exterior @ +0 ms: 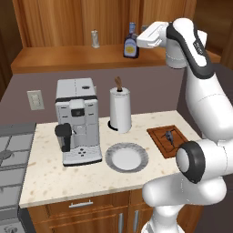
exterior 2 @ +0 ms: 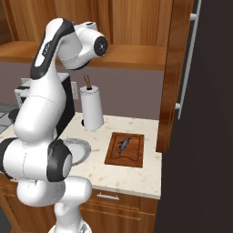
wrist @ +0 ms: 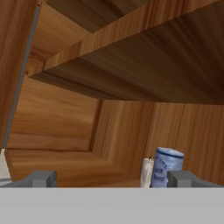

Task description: Pick the fish from the plate and place it on the cutting board. Then pick the condiment bottle from the cabinet and place it next to the cutting board.

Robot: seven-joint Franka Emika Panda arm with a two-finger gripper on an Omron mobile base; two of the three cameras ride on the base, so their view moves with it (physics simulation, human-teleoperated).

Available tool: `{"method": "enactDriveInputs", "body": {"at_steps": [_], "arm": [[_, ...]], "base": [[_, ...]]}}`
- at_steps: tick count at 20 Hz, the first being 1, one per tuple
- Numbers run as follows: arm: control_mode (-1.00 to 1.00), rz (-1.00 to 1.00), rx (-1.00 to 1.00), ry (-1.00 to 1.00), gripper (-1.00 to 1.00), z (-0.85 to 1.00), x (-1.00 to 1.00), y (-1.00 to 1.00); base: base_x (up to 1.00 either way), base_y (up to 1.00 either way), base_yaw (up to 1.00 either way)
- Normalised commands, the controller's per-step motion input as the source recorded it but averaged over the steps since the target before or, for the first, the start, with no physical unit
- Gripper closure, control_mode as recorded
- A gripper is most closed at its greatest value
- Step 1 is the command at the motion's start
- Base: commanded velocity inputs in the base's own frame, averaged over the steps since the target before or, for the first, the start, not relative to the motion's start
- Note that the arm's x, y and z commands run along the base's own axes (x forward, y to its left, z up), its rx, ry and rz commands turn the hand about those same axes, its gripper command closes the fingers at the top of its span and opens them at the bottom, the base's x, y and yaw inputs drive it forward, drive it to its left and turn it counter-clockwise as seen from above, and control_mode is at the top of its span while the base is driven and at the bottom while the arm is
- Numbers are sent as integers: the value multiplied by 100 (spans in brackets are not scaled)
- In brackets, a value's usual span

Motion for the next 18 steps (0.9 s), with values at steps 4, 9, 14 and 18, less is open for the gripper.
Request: {"method": "enactDriveInputs", "body": {"at_steps": [4,9,14,18], "arm": [[-100,0,0,0,-100,0,12,0],[-100,0,0,0,-100,0,13,0],[-100,0,0,0,-100,-2,13,0],[-100,0,0,0,-100,-1,12,0]], "base": [[0,0,0],[0,0,0],[0,0,0],[0,0,0]]}}
